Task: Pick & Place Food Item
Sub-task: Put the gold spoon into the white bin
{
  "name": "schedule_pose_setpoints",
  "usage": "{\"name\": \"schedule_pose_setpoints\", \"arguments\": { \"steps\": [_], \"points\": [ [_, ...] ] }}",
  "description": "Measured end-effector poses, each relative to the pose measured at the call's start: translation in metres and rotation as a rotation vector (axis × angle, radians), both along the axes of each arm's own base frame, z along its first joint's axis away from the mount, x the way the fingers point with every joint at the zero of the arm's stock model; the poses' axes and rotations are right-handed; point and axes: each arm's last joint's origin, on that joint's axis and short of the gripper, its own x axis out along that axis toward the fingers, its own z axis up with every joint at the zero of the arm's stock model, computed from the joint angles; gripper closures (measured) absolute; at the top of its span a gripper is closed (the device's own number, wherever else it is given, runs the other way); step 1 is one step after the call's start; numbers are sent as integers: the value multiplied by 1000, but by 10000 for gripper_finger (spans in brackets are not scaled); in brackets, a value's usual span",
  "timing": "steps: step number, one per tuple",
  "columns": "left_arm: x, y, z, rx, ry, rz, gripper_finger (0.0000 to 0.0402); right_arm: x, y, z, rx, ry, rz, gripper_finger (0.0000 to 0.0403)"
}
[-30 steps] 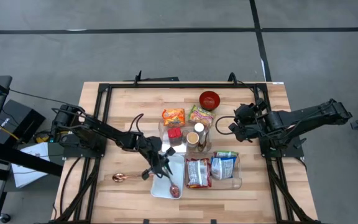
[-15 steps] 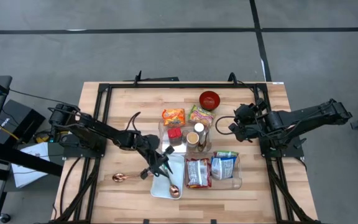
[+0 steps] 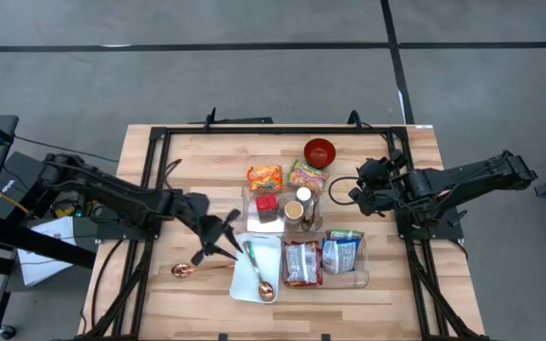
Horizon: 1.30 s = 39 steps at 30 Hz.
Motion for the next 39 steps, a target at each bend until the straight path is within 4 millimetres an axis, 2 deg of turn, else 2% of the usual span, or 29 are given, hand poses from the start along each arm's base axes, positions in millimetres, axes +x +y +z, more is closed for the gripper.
{"name": "schedule_pose_setpoints", "arguments": {
  "steps": [6,11,15,21,23,25,28,32,34,39],
  "points": [
    [-26,10,-1,-256,200,290,303,0,0,0,1,-3,0,227],
    [-46,17,-11,-536,484,597,303,1,0,0,2,-11,-1,227],
    [-59,20,-25,-674,660,816,303,2,0,1,1,-21,-2,227],
    [-70,8,-43,-841,853,901,303,2,0,1,2,-25,-2,227],
    [-74,-2,-43,-819,895,821,305,2,0,1,1,-24,-2,227],
    [-77,-13,-41,-722,859,702,311,2,0,1,1,-21,-2,227],
    [-84,-30,-40,-512,701,598,327,1,0,0,0,-13,-1,227],
    [-91,-39,-40,-286,481,622,343,1,0,0,-1,-7,-1,227],
    [-93,-41,-44,-225,489,623,343,1,0,0,0,-7,-1,227],
    [-90,-50,-68,-174,678,591,313,1,0,0,1,-7,-1,227]
  ]
}}
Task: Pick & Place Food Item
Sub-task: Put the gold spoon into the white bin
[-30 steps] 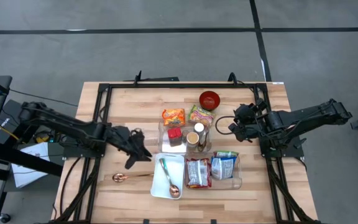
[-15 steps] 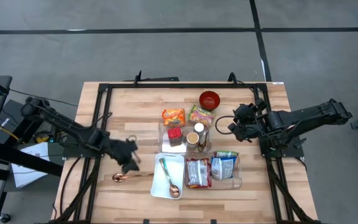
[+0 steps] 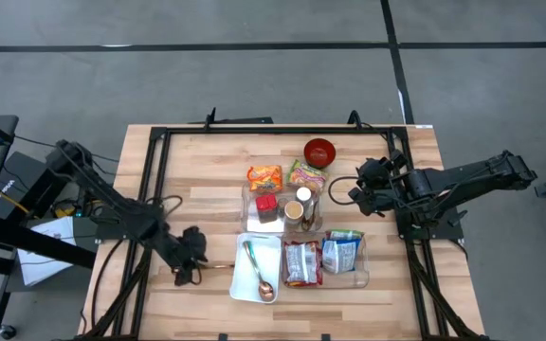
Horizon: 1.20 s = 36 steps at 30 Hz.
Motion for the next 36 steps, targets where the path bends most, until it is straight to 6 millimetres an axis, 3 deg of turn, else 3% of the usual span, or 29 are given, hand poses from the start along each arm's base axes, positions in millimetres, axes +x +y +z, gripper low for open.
{"name": "schedule_pose_setpoints", "arguments": {
  "steps": [5,9,17,26,36],
  "points": [
    [16,-18,-8,8,-4,-88,251,0,0,0,0,0,0,227],
    [16,-28,-21,61,55,-119,216,0,0,0,0,0,0,227],
    [15,-35,-34,182,23,-56,234,0,0,0,0,0,0,227],
    [5,-23,-33,283,82,63,253,0,0,0,0,-1,0,227],
    [19,18,-35,359,84,478,253,0,0,0,16,-2,5,227]
  ]
}}
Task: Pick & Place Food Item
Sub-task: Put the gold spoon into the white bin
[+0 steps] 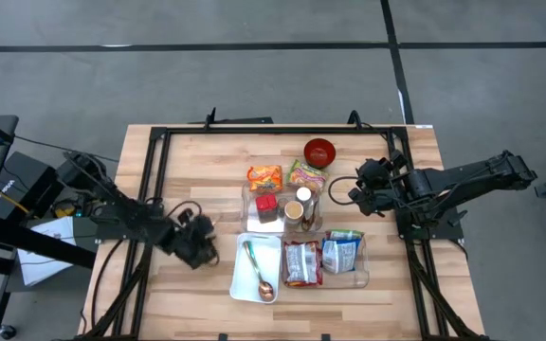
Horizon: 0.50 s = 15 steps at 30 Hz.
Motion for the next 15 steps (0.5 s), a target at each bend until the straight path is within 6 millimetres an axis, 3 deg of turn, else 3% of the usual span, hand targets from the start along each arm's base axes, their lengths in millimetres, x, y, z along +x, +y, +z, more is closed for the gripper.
{"name": "schedule_pose_setpoints", "arguments": {
  "steps": [3,8,15],
  "points": [
    [4,17,0,-15,-23,180,253,0,0,0,0,-1,0,227],
    [5,29,3,-8,-32,271,253,0,0,0,3,0,1,227],
    [-16,35,21,-31,-37,359,257,0,0,0,3,0,1,227]
  ]
}}
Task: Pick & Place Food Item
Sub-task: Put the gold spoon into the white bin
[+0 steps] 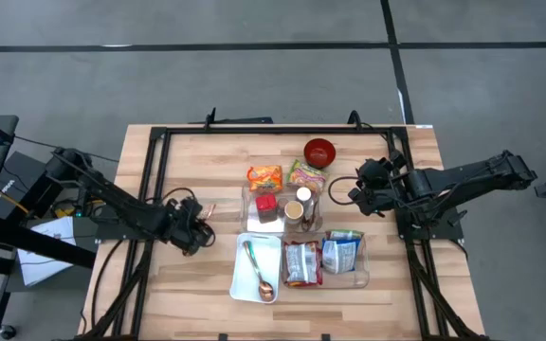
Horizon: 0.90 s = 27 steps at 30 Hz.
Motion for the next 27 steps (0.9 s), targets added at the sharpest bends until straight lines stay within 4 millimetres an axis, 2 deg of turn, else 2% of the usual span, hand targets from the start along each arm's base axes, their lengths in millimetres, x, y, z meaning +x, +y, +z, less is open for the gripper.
{"name": "schedule_pose_setpoints", "arguments": {
  "steps": [5,11,13,21,27],
  "points": [
    [-21,-5,14,-90,79,-137,273,0,0,0,0,0,0,227],
    [-39,-22,23,-315,212,-462,297,0,0,0,1,-3,0,227],
    [-43,-26,24,-340,230,-512,304,0,0,0,1,-4,0,227],
    [-48,-30,20,-352,302,-542,342,1,0,0,2,-7,0,227],
    [-41,-37,8,-362,352,-537,390,1,0,0,2,-7,1,227]
  ]
}}
